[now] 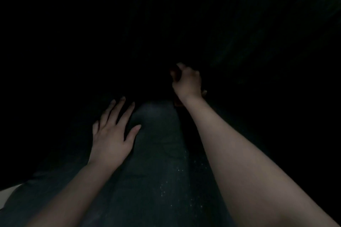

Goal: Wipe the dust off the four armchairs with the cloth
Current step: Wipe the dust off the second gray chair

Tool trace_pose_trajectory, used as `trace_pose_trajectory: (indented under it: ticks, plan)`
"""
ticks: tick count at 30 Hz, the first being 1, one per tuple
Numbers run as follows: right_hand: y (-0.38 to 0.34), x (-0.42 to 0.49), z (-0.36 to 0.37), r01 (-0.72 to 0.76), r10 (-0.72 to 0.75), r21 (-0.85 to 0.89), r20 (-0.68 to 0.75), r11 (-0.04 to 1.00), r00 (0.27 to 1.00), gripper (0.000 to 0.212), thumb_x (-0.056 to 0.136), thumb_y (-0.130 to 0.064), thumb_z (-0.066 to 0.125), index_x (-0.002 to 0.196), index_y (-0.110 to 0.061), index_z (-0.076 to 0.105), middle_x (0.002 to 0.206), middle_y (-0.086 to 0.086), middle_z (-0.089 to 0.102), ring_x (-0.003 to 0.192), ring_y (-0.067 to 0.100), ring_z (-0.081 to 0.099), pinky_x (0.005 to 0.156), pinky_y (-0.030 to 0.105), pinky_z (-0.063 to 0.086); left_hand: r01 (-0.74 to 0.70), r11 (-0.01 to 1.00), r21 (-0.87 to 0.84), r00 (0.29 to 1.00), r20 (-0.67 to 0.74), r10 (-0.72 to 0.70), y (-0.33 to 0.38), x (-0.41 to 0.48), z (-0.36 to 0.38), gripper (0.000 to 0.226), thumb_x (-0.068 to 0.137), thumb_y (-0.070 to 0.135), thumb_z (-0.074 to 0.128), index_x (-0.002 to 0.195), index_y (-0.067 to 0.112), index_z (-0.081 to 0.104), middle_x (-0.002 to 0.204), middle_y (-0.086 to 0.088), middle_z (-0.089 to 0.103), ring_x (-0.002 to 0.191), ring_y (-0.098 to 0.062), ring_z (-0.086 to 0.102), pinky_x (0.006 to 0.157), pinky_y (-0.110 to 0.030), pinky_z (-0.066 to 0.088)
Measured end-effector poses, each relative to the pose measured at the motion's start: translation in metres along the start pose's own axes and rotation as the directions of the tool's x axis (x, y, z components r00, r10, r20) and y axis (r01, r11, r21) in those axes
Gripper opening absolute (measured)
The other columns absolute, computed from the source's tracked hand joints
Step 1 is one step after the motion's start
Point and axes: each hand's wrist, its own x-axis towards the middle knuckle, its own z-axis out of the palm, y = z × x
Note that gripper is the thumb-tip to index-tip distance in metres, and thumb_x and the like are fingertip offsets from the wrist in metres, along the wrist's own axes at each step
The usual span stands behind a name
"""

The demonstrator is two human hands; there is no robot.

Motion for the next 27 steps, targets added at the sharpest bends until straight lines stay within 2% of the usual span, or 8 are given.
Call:
trace_pose_trajectory:
  ticks: [5, 8, 10, 13, 16, 20, 24, 27]
  plan:
    - [0.016, -0.064, 0.003, 0.366, -0.373, 0.087, 0.076, 0.926, 0.925, 0.03, 0.095, -0.016, 0.061, 0.124, -0.013, 0.066, 0.116, 0.011, 0.067, 0.108, 0.027, 0.059, 0.089, 0.03, 0.045, 0.008, 1.0, -0.001, 1.0, 0.011, -0.008, -0.001, 0.001, -0.001, 0.073, 0.089, 0.066, 0.024, 0.152, 0.032, 0.035, 0.163, 0.006, 0.021, 0.149, -0.019, 0.014, 0.109, -0.058, 0.026]
    - [0.047, -0.088, -0.007, 0.427, -0.43, 0.059, 0.05, 0.902, 0.901, 0.024, 0.091, -0.011, 0.066, 0.114, -0.014, 0.07, 0.109, 0.003, 0.068, 0.102, 0.021, 0.057, 0.086, 0.031, 0.044, 0.003, 1.0, -0.006, 1.0, 0.008, -0.003, 0.0, 0.001, -0.001, 0.073, 0.088, 0.066, 0.024, 0.152, 0.031, 0.035, 0.163, 0.006, 0.021, 0.149, -0.019, 0.014, 0.109, -0.057, 0.025]
    - [0.07, -0.09, -0.018, 0.366, -0.366, -0.004, -0.071, 0.931, 0.928, 0.025, 0.089, -0.007, 0.067, 0.114, -0.011, 0.07, 0.109, 0.007, 0.068, 0.102, 0.026, 0.06, 0.089, 0.028, 0.043, 0.006, 1.0, -0.007, 1.0, 0.006, -0.006, 0.0, 0.0, -0.001, 0.073, 0.088, 0.066, 0.023, 0.152, 0.031, 0.035, 0.163, 0.006, 0.02, 0.149, -0.018, 0.012, 0.111, -0.056, 0.025]
    - [0.091, -0.07, -0.033, 0.057, -0.049, 0.021, -0.268, 0.998, 0.962, 0.032, 0.096, -0.011, 0.06, 0.128, -0.01, 0.063, 0.118, 0.014, 0.065, 0.108, 0.031, 0.061, 0.095, 0.037, 0.049, 0.004, 1.0, -0.009, 1.0, -0.009, -0.004, 0.0, 0.001, 0.0, 0.073, 0.088, 0.065, 0.024, 0.151, 0.03, 0.037, 0.162, 0.006, 0.022, 0.149, -0.018, 0.013, 0.11, -0.057, 0.026]
    - [0.074, -0.038, -0.03, -0.148, 0.157, 0.051, -0.296, 0.988, 0.942, 0.036, 0.098, -0.013, 0.056, 0.134, -0.012, 0.059, 0.123, 0.018, 0.062, 0.112, 0.035, 0.06, 0.097, 0.042, 0.05, 0.004, 1.0, -0.006, 1.0, -0.012, -0.004, 0.0, 0.0, 0.0, 0.074, 0.087, 0.064, 0.024, 0.151, 0.03, 0.037, 0.162, 0.005, 0.023, 0.149, -0.018, 0.015, 0.109, -0.057, 0.026]
    - [0.02, -0.044, 0.008, 0.173, -0.175, -0.023, -0.179, 0.985, 0.968, 0.033, 0.094, -0.01, 0.058, 0.126, -0.008, 0.063, 0.119, 0.02, 0.065, 0.11, 0.038, 0.058, 0.093, 0.04, 0.047, 0.009, 1.0, -0.011, 1.0, -0.004, -0.009, 0.001, 0.001, -0.002, 0.076, 0.086, 0.066, 0.022, 0.151, 0.031, 0.035, 0.163, 0.006, 0.021, 0.149, -0.017, 0.012, 0.111, -0.056, 0.023]
    - [0.011, -0.09, 0.026, 0.495, -0.495, 0.004, -0.034, 0.869, 0.868, 0.025, 0.09, -0.005, 0.062, 0.114, -0.005, 0.067, 0.107, 0.013, 0.067, 0.099, 0.032, 0.058, 0.084, 0.04, 0.049, 0.011, 1.0, -0.002, 1.0, 0.013, -0.011, 0.002, 0.0, -0.005, 0.079, 0.084, 0.068, 0.016, 0.154, 0.034, 0.027, 0.164, 0.008, 0.014, 0.149, -0.014, 0.006, 0.114, -0.048, 0.017]
    - [0.034, -0.12, 0.015, 0.608, -0.608, 0.028, 0.088, 0.794, 0.789, 0.027, 0.088, -0.007, 0.068, 0.115, -0.007, 0.067, 0.112, 0.008, 0.066, 0.104, 0.024, 0.057, 0.093, 0.029, 0.045, -0.011, 1.0, -0.021, 1.0, 0.02, 0.011, 0.002, -0.001, -0.008, 0.078, 0.085, 0.069, 0.016, 0.155, 0.034, 0.024, 0.165, 0.009, 0.01, 0.149, -0.013, 0.003, 0.115, -0.049, 0.016]
